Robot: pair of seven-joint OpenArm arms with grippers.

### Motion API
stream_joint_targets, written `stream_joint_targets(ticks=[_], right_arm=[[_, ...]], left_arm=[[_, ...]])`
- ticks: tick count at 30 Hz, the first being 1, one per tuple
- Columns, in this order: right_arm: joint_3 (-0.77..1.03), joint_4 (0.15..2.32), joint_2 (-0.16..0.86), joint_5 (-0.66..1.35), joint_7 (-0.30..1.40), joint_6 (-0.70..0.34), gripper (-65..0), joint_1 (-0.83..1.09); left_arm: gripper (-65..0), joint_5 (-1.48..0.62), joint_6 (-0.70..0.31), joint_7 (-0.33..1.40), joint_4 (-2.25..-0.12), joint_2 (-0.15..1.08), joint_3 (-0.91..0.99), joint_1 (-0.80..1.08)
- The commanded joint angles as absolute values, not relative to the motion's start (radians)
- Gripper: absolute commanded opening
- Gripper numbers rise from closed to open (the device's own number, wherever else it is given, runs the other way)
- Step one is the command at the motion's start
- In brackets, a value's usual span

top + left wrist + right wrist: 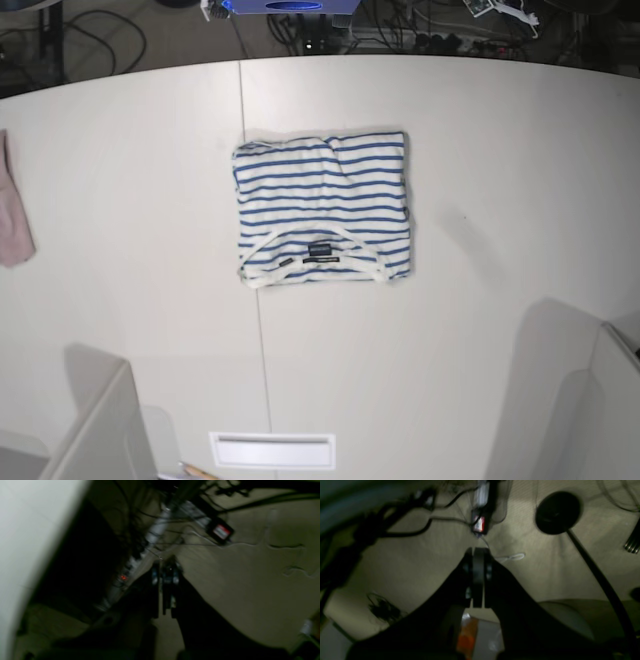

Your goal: Fold the T-shirt properly

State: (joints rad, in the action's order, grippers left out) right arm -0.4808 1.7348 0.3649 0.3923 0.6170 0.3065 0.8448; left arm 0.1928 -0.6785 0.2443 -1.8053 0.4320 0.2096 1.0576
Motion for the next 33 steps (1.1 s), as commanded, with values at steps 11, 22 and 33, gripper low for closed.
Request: stream_joint_targets(ticks=[11,22,33], right_arm=[[-0.769,1.153,0.285,0.4,0.532,0.314,-65.0,0.555],[-0.839,0.12,-0.004,0.395,-0.302,0.314,-65.0,0.305],[-0.832,0.067,0.01,0.4,-0.43,0.314,-65.0,0.277]], left_arm=[[-65.0,0.2,-0.515,-0.001,-1.0,0.311,0.213,0.711],[-65.0,0.194,-0.398,-0.576,0.0,0.3,-0.088,0.225],[-65.0,0.199,-0.268,-0.4,-0.113,0.265,-0.165,0.22]])
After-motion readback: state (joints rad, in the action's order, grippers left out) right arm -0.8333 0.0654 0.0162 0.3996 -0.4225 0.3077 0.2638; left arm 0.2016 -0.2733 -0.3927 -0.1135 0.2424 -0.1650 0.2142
